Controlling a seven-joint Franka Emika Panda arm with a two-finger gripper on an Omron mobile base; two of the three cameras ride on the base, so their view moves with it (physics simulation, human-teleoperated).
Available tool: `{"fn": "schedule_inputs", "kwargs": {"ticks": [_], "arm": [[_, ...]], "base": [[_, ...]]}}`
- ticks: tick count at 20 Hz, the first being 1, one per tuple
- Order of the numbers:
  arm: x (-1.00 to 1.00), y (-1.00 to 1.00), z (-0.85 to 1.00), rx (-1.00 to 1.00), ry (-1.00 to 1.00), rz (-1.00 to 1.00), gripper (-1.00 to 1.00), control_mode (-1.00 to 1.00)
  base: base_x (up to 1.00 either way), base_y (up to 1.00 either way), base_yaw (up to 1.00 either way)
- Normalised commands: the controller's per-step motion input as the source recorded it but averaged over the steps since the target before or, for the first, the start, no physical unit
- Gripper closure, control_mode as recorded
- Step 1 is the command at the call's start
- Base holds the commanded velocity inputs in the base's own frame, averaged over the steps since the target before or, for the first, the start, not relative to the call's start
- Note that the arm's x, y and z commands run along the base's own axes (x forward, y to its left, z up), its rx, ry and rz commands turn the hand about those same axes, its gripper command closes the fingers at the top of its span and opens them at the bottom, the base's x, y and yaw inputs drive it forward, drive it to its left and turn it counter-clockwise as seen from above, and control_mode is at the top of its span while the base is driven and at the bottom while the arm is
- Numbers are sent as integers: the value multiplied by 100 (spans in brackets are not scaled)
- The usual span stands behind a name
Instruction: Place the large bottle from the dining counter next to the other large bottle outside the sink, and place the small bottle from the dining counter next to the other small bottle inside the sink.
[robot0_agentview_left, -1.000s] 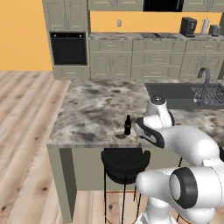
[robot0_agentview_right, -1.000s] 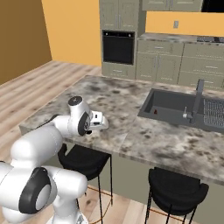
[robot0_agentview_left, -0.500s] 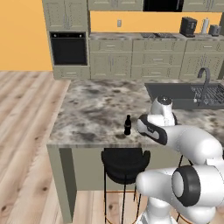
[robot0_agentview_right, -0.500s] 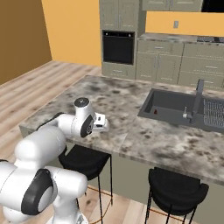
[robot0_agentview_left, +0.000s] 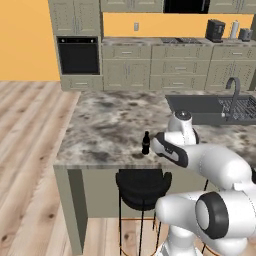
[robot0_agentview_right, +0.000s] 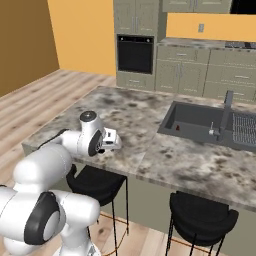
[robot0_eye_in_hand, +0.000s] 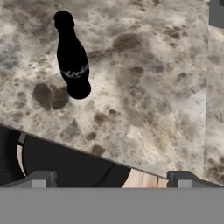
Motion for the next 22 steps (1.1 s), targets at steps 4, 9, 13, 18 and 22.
{"fn": "schedule_inputs", "kwargs": {"ticks": [4, 9, 13, 18, 22], "arm": [[0, 16, 0, -5, -9, 4, -100, -100], [0, 7, 0, -4, -12, 5, -100, -100], [4, 1, 0, 0, -7, 5, -100, -100], [9, 9, 0, 2, 0, 1, -100, -100], [23, 22, 0, 4, 0, 0, -100, -100]], "base": [[0, 0, 0], [0, 0, 0], [0, 0, 0], [0, 0, 0], [0, 0, 0]]}}
